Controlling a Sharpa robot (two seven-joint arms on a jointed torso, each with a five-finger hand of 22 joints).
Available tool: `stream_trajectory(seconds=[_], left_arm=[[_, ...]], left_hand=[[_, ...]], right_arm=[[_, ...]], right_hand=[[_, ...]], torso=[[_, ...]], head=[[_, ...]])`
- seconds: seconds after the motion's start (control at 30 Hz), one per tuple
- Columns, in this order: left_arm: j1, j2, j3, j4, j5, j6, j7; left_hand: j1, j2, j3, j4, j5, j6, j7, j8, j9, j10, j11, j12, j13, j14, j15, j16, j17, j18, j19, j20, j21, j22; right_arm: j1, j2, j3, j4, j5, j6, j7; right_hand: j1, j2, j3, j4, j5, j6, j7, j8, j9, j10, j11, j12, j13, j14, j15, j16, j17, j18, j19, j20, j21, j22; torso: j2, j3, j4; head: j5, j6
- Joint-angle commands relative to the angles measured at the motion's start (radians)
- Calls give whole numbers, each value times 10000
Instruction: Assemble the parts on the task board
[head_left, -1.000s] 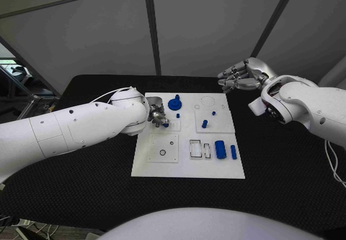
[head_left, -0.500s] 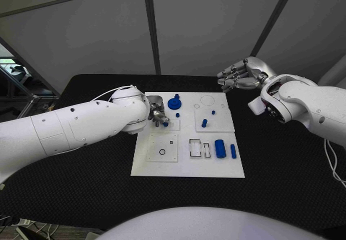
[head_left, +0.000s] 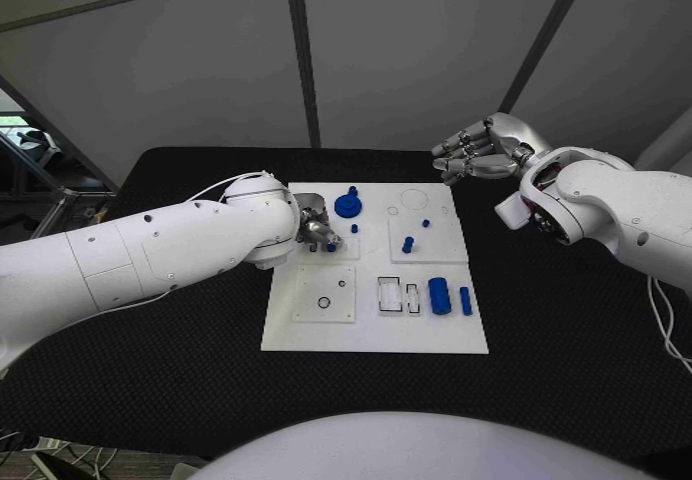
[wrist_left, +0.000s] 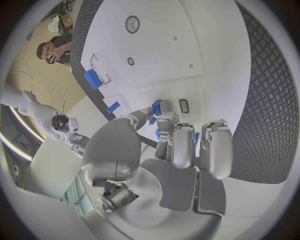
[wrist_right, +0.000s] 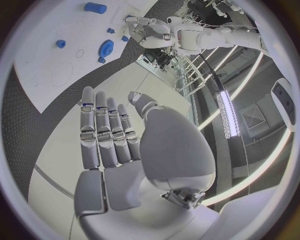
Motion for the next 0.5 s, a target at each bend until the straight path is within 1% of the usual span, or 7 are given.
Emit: stream_trajectory(seconds=[0.03,0.23,0.3,0.5], left_arm=[[3,27,-8,-53,134,322,-17],[6,51,-6,-138,136,319,-21],[8,55,-6,-166,136,287,-18],[12,63,-4,-241,136,143,-9]], left_hand=[[-91,58,-341,99,-34,79,-3,-56,-15,17,53,50,21,751,-41,-57,1781,-325,360,-89,48,1003],[-25,158,-682,171,-21,121,-19,-72,-20,33,42,76,43,753,-49,-57,1785,-327,365,-97,54,1020],[-21,165,-699,176,-20,123,-20,-73,-21,33,41,76,42,753,-50,-57,1785,-326,365,-97,54,1020],[-9,245,-1048,308,-16,137,-17,-105,-31,16,42,58,17,754,-53,-61,1787,-320,350,-100,31,993]], right_arm=[[19,-5,8,24,-140,154,-11],[18,-8,8,0,-151,157,-10],[18,-7,8,-4,-152,156,-11],[18,2,8,-17,-154,138,-14]], right_hand=[[-139,-13,-27,21,53,-83,37,-4,-13,-100,3,-53,-14,-107,53,-45,-22,92,-49,64,-96,-26],[-143,-14,-31,22,56,-111,49,-7,-17,-134,16,-60,-15,-146,67,-46,-34,90,-70,75,-125,-43],[-143,-14,-31,22,56,-113,50,-7,-18,-137,17,-61,-15,-150,68,-46,-35,90,-72,76,-128,-44],[-167,-15,-46,36,53,-150,68,-9,-22,-184,38,-69,-15,-198,89,-46,-51,86,-97,96,-166,-66]], torso=[[-7,-4,27],[-5,-11,26],[-5,-8,26],[-6,-8,25]], head=[[-36,-31],[-24,-30],[-29,-37],[-24,-28]])
